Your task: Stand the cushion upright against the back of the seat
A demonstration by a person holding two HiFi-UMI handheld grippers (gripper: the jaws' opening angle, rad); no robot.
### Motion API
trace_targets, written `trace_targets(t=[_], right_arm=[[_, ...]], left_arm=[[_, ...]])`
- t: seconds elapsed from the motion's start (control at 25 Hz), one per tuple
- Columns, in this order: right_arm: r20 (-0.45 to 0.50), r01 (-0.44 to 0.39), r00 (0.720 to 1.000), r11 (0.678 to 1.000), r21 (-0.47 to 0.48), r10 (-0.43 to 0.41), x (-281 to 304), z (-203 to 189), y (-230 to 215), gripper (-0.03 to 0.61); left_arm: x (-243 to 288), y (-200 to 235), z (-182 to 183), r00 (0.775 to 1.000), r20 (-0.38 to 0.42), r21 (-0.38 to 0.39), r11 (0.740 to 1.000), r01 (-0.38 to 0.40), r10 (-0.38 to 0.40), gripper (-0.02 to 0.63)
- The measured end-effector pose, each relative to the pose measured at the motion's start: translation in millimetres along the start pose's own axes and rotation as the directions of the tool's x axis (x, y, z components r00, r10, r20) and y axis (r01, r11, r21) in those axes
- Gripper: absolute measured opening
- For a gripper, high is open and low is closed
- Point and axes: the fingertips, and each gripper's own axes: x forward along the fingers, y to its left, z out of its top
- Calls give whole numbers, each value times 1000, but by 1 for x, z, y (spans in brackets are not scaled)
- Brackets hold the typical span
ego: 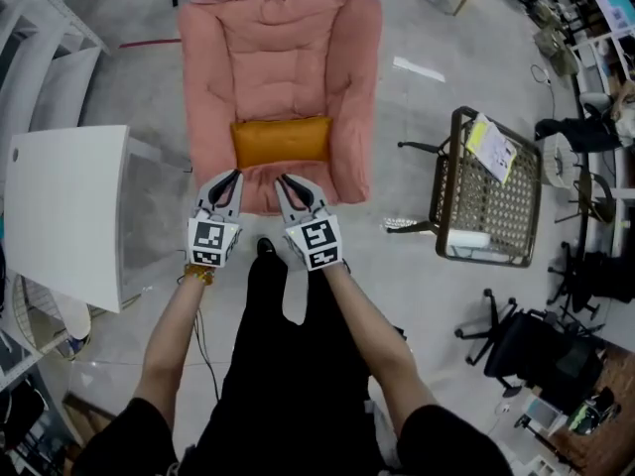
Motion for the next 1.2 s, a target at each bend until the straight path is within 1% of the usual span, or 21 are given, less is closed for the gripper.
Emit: trace_targets(t=[0.2,0.32,0.44,0.52,0.6,0.68,0.72,0.76,0.84,0.96,1.12,1.2], right_arm=[[-18,-42,999,995,87,44,26,-34,-29,67],[-13,-35,999,988,152,37,38,-53,-59,83],[-7,-16,1000,979,202,18,50,-72,-89,99],[-18,-2,1000,968,252,7,60,-84,-106,114],[-35,4,999,948,318,8,72,-100,-117,128],[-58,28,998,920,391,-5,83,-125,-127,140],[-71,46,997,902,429,-18,87,-139,-131,146],[-84,65,996,882,466,-29,92,-152,-135,155],[-102,91,994,846,525,-44,105,-174,-141,179],[-116,111,992,800,589,-52,125,-199,-144,204],[-130,145,989,714,685,-76,148,-233,-149,234],[-125,154,988,662,734,-91,162,-248,-154,246]], left_arm=[[47,-4,-22,996,-84,76,997,19,-13,18],[77,-14,-35,992,-125,111,993,43,-29,18],[99,-24,-40,988,-147,135,989,58,-37,18],[114,-26,-41,987,-154,160,984,77,-52,18],[130,-24,-49,983,-171,189,977,100,-68,19],[147,-20,-66,974,-208,213,967,140,-95,21],[156,-20,-78,965,-235,219,961,171,-118,31],[165,-19,-90,953,-264,222,953,208,-147,47],[185,-15,-114,925,-322,225,932,283,-203,106],[207,-7,-142,885,-392,252,896,366,-251,134],[234,2,-170,836,-463,264,855,448,-295,164],[251,10,-182,814,-493,284,827,485,-307,169]])
